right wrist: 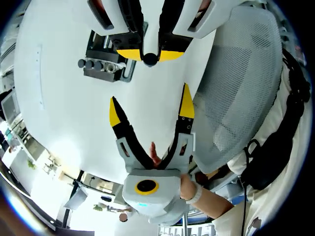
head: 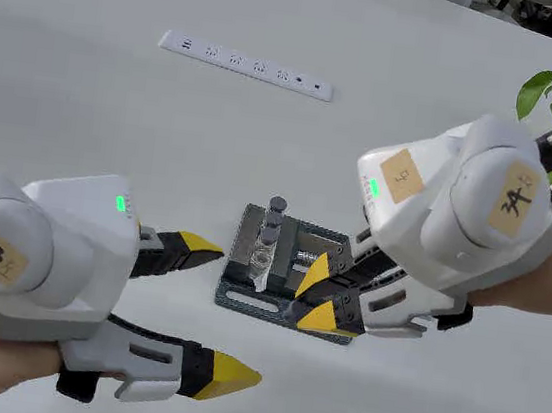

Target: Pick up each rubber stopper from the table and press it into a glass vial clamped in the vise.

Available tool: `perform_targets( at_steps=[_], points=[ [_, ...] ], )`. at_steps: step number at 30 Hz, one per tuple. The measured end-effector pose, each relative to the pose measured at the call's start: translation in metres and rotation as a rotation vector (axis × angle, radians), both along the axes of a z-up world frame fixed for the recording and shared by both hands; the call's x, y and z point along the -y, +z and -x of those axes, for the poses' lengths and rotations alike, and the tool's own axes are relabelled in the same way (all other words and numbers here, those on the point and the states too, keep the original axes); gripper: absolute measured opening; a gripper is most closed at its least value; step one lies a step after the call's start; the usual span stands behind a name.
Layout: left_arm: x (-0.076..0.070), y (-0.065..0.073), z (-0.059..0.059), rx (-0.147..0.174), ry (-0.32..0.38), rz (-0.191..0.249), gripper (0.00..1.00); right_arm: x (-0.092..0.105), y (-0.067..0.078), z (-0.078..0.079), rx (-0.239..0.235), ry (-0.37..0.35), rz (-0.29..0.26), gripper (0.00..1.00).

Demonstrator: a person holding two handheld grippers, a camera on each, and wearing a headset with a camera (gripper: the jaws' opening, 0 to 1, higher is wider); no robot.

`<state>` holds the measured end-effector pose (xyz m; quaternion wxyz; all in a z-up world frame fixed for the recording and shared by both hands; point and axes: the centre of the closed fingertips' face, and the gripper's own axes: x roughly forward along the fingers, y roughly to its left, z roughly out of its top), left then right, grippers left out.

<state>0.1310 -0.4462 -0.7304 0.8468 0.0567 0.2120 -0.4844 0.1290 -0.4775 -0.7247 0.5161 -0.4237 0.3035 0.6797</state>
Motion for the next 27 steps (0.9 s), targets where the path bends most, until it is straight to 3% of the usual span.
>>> perform_targets(
  at_steps=[1, 2, 7, 10, 13, 19, 27],
  points=[
    [-0.001, -0.001, -0.001, 0.002, 0.006, -0.005, 0.76, 0.0, 0.0, -0.002, 0.0, 0.0, 0.001, 0.05],
    [-0.004, -0.004, -0.002, -0.016, 0.028, -0.018, 0.79, -0.001, 0.0, -0.004, 0.005, 0.001, 0.0, 0.05],
    [-0.011, -0.008, -0.009, -0.013, 0.078, -0.014, 0.9, -0.004, -0.001, -0.016, 0.016, 0.001, 0.004, 0.05],
    [-0.016, -0.012, -0.012, -0.031, 0.115, -0.021, 0.99, -0.006, -0.001, -0.024, 0.023, 0.005, 0.011, 0.05],
    [-0.023, -0.013, -0.015, -0.039, 0.147, -0.011, 0.99, -0.011, -0.002, -0.035, 0.036, 0.007, 0.015, 0.05],
    [-0.024, -0.013, -0.013, -0.036, 0.142, -0.021, 0.99, -0.018, -0.003, -0.052, 0.055, 0.031, 0.037, 0.05],
    [-0.026, -0.016, -0.015, -0.032, 0.158, -0.032, 0.99, -0.023, -0.012, -0.061, 0.07, 0.085, 0.082, 0.05]
  ],
)
